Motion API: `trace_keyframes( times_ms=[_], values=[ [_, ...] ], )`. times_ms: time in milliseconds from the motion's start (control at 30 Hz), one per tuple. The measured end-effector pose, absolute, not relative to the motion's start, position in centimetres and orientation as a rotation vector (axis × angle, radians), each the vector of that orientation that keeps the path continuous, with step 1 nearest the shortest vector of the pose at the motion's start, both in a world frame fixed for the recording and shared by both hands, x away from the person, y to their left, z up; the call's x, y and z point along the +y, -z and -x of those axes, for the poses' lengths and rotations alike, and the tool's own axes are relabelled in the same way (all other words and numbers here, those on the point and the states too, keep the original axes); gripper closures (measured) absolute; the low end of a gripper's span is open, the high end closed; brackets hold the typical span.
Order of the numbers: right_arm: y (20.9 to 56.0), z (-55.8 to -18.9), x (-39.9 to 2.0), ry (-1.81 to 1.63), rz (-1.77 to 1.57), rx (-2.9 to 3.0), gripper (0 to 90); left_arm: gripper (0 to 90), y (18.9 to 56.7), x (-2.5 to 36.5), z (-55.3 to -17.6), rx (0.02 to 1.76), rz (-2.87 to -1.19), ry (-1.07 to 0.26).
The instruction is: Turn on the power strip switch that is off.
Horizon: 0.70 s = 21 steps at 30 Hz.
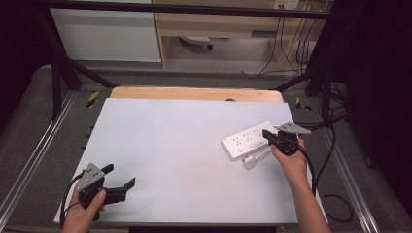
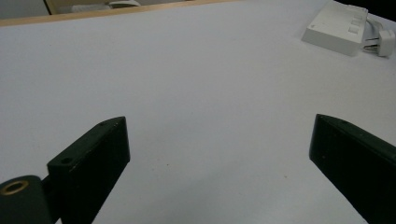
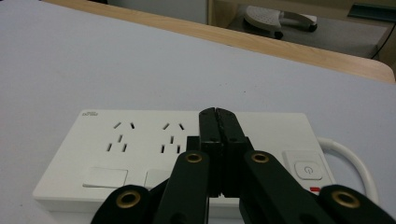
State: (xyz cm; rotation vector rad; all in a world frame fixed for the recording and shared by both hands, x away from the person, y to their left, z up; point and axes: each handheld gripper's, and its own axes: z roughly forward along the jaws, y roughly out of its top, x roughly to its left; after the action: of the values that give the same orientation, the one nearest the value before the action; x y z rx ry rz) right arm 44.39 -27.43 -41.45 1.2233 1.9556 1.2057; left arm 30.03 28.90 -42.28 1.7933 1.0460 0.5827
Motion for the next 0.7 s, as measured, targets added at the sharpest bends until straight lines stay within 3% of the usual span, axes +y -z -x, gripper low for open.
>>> trace_keyframes(
  times_ms=[167,267,567,700],
  values=[
    [41.3,-44.4,-27.5,-1.212,-1.221,1.958,89.5,5.2,42.3,28.9,-30.0,1.045,-1.793,-0.581],
    [41.3,-44.4,-27.5,-1.234,-1.250,1.966,80.7,5.2,42.2,29.0,-30.0,1.042,-1.792,-0.584],
    [40.8,-44.3,-27.3,-1.249,-1.248,1.962,68.3,5.2,42.3,28.9,-30.0,1.042,-1.795,-0.582],
    [40.3,-44.2,-27.0,-1.266,-1.248,1.957,56.4,5.2,42.3,28.9,-30.0,1.042,-1.795,-0.580]
  ],
)
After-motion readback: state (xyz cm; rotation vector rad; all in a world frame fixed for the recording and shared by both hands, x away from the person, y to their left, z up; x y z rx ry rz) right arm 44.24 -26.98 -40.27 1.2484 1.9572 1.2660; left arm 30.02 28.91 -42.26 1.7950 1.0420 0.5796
